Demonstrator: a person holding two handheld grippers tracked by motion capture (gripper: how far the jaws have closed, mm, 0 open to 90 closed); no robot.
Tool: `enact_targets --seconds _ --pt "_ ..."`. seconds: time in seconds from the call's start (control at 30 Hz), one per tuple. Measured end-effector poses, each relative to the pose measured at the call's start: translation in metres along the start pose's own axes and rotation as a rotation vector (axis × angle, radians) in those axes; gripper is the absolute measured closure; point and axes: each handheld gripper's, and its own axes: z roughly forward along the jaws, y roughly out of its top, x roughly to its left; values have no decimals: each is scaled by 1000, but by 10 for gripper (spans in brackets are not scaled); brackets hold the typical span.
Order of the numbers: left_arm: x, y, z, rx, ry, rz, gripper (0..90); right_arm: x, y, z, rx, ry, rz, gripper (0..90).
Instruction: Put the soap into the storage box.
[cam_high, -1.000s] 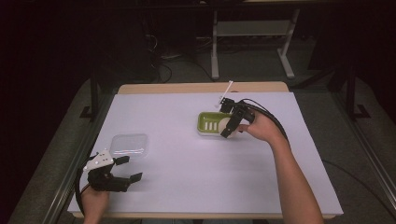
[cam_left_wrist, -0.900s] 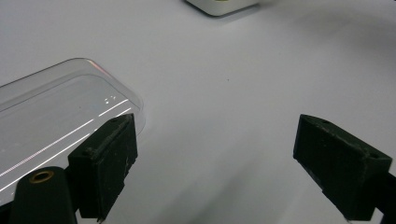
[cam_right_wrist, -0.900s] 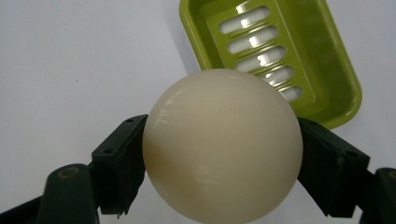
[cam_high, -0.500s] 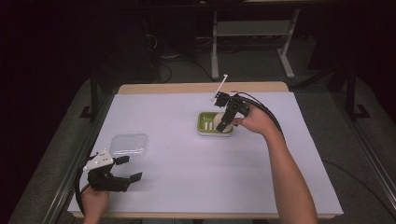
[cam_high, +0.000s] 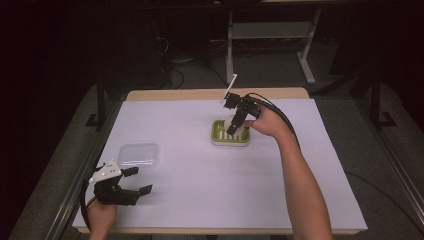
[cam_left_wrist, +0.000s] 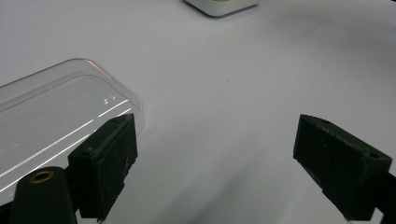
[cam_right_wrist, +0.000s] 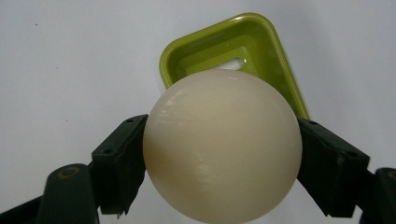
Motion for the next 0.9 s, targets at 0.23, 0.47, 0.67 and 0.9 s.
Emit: enact_targets --seconds 0.23,0.47,0.67,0.9 --pt "1 1 0 5 0 6 130 -5 1 7 9 3 20 222" --pt "0 0 0 3 -2 -2 130 -7 5 15 9 6 31 222" --pt "0 0 1 0 -4 -1 130 -10 6 21 22 -4 31 222" --pt "0 0 0 2 -2 -2 130 -10 7 23 24 -5 39 222"
